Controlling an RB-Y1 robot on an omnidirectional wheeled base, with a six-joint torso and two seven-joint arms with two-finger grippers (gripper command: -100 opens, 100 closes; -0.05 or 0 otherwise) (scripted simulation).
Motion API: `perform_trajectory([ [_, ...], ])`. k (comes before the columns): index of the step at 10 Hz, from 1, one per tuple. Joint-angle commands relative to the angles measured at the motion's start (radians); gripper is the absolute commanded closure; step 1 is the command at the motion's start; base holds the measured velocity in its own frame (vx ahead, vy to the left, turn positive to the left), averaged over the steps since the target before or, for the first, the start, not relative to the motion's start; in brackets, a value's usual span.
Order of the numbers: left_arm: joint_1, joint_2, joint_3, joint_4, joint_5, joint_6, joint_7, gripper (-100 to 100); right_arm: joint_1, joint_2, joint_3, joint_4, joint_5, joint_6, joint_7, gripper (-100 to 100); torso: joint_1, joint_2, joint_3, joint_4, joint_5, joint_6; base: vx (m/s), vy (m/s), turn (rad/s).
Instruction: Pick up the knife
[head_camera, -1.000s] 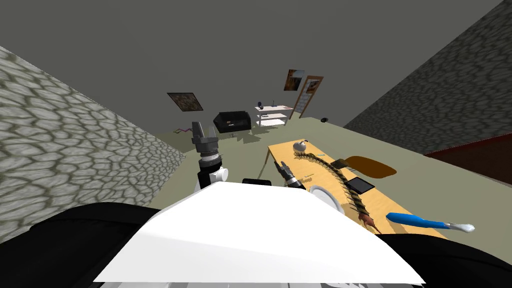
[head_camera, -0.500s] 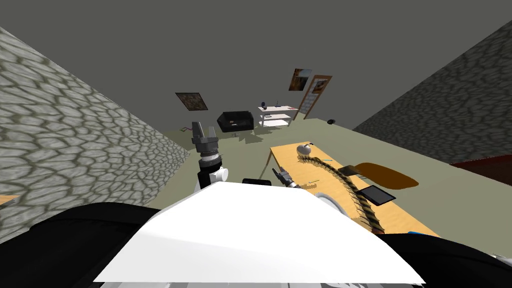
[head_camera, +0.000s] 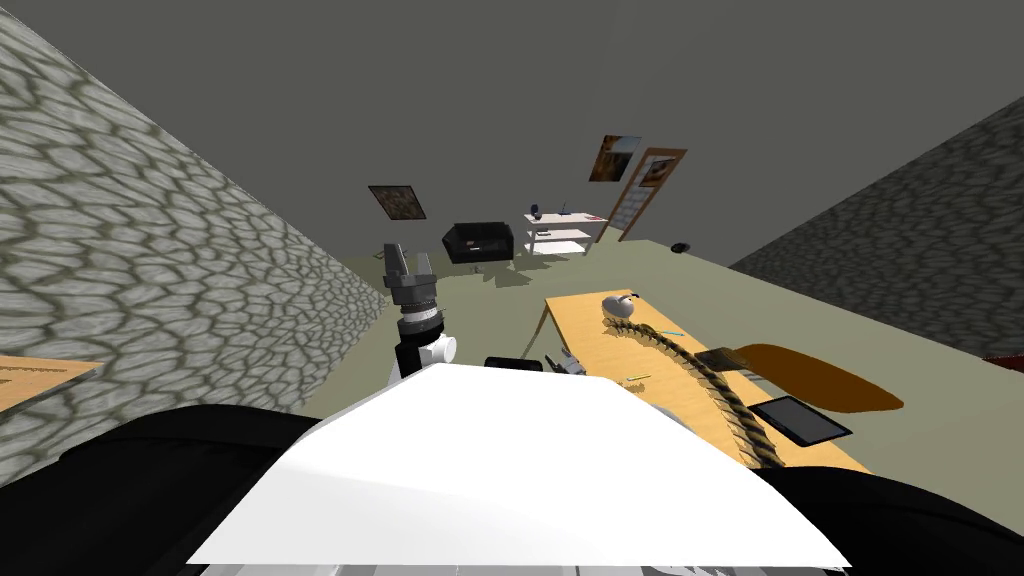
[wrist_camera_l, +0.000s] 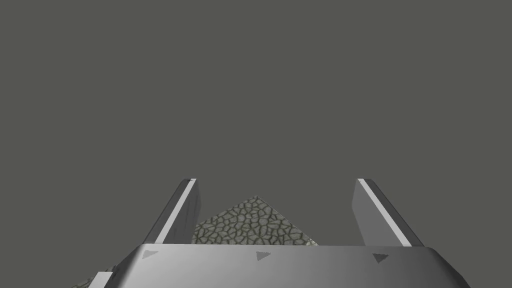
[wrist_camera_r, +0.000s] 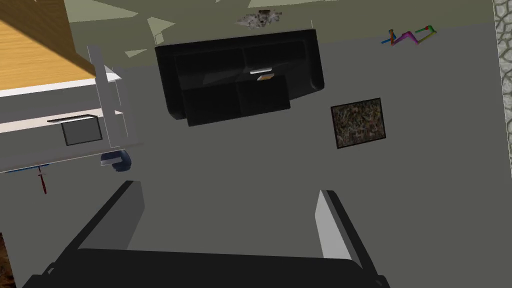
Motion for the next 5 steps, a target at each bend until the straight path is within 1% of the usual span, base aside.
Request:
perform_trajectory([
  [1, 0.000, 0.000, 0.000, 0.000, 0.000, 0.000, 0.000, 0, -0.008, -0.019, 0.013, 0.022, 0.050, 0.011, 0.003, -100, 0.000, 0.000, 0.000, 0.000, 0.000, 0.000, 0.046, -0.011, 0.067],
  [2, 0.000, 0.000, 0.000, 0.000, 0.000, 0.000, 0.000, 0, 0.001, -0.052, 0.026, 0.056, 0.079, 0.015, 0.018, -100, 0.000, 0.000, 0.000, 0.000, 0.000, 0.000, 0.049, -0.007, 0.106],
  [3, 0.000, 0.000, 0.000, 0.000, 0.000, 0.000, 0.000, 0, 0.001, -0.052, 0.026, 0.056, 0.109, 0.015, 0.018, -100, 0.000, 0.000, 0.000, 0.000, 0.000, 0.000, 0.045, -0.009, 0.089],
  [4, 0.000, 0.000, 0.000, 0.000, 0.000, 0.000, 0.000, 0, 0.011, -0.085, 0.039, 0.090, 0.139, 0.019, 0.032, -100, 0.000, 0.001, 0.000, 0.000, 0.000, 0.000, 0.046, -0.008, 0.147],
  [5, 0.000, 0.000, 0.000, 0.000, 0.000, 0.000, 0.000, 0, 0.011, -0.085, 0.039, 0.090, 0.168, 0.019, 0.032, -100, 0.000, 0.000, 0.000, 0.000, 0.000, 0.000, 0.041, -0.015, 0.090],
])
